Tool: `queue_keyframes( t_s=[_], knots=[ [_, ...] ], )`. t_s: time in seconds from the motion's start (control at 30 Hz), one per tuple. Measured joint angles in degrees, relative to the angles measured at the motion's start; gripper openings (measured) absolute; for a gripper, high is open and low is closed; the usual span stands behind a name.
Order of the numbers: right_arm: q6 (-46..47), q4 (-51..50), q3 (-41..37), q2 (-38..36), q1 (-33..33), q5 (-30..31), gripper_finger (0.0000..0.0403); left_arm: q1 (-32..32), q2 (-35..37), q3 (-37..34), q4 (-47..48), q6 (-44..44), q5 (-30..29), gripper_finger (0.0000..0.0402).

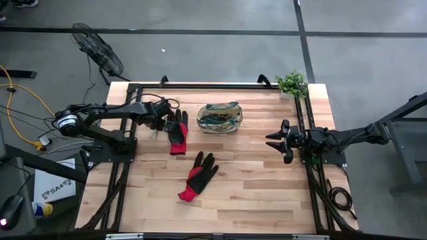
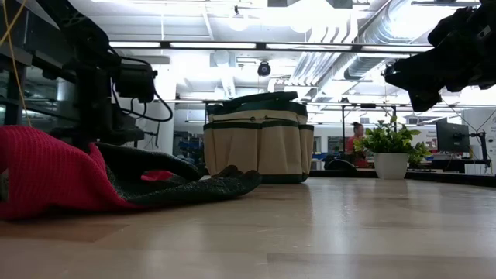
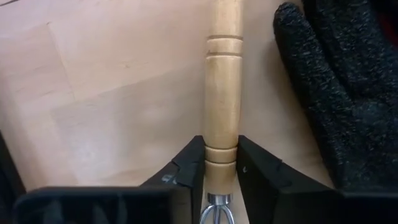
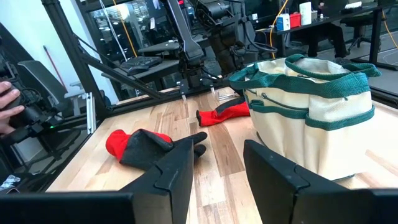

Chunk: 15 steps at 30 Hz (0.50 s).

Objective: Pick & Place Garden tools in Gardening bag
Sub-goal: Put the brown hand rake into the gardening bag

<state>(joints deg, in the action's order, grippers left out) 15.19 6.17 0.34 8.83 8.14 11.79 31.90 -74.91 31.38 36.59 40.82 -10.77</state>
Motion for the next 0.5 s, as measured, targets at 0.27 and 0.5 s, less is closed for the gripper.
queue_keyframes(
  t_s=[0.27, 0.5],
  knots=[
    [0.0, 0.0, 0.0, 0.0, 0.0, 0.0, 0.0135, 0.0, 0.1, 0.0, 0.8, -0.4, 0.9, 0.0058],
    [0.0, 0.0, 0.0, 0.0, 0.0, 0.0, 0.0135, 0.0, 1.9, -0.2, 1.4, -0.6, 1.3, 0.0058]
  ],
)
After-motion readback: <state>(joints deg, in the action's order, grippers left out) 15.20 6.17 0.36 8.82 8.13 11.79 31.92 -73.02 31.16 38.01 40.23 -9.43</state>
